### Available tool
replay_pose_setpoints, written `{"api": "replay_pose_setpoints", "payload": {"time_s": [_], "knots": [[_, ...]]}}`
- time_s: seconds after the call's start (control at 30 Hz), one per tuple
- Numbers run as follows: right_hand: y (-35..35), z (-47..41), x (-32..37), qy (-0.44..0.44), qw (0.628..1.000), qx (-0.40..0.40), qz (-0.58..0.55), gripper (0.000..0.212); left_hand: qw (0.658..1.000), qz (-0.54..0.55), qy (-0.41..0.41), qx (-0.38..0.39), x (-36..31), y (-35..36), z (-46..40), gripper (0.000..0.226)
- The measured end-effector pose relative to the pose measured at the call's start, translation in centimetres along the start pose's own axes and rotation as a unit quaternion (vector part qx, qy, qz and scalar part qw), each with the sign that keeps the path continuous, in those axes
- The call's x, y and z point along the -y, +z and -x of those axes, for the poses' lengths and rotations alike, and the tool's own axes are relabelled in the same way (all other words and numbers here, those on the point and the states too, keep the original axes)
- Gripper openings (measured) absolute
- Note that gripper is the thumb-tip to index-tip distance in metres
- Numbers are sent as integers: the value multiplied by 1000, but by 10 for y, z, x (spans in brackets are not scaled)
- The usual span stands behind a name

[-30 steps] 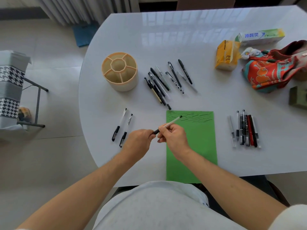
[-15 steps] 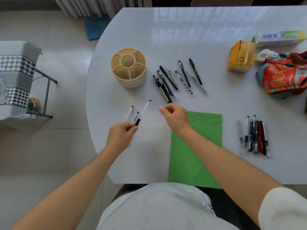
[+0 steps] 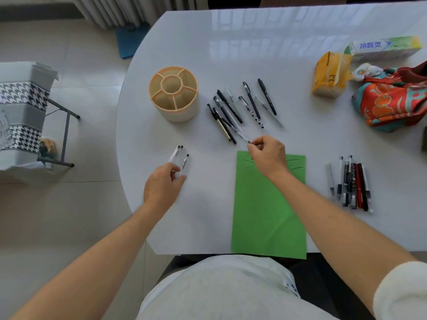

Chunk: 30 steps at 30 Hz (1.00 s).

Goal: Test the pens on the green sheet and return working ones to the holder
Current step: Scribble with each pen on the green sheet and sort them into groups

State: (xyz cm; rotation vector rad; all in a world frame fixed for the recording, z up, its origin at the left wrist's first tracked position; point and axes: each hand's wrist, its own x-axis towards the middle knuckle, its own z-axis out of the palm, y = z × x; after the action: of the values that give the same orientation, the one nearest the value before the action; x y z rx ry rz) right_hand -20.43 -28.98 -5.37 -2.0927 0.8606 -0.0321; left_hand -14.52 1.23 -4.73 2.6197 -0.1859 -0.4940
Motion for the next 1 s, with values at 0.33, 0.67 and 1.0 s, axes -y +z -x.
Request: {"api": "replay_pose_setpoints", "payload": {"time_s": [0.33,0.67,1.0], "knots": [[-70,104,-36,71,943,55,-321,9,932,63,249,256,-106,23,3,26],[-47,126,-41,147,911,75,-377,17,880,-71,363,299,-156,52,31,16],[-107,67,-115,169,951,-120,-231,11,907,-98,363,188,-119,61,11,22]]}}
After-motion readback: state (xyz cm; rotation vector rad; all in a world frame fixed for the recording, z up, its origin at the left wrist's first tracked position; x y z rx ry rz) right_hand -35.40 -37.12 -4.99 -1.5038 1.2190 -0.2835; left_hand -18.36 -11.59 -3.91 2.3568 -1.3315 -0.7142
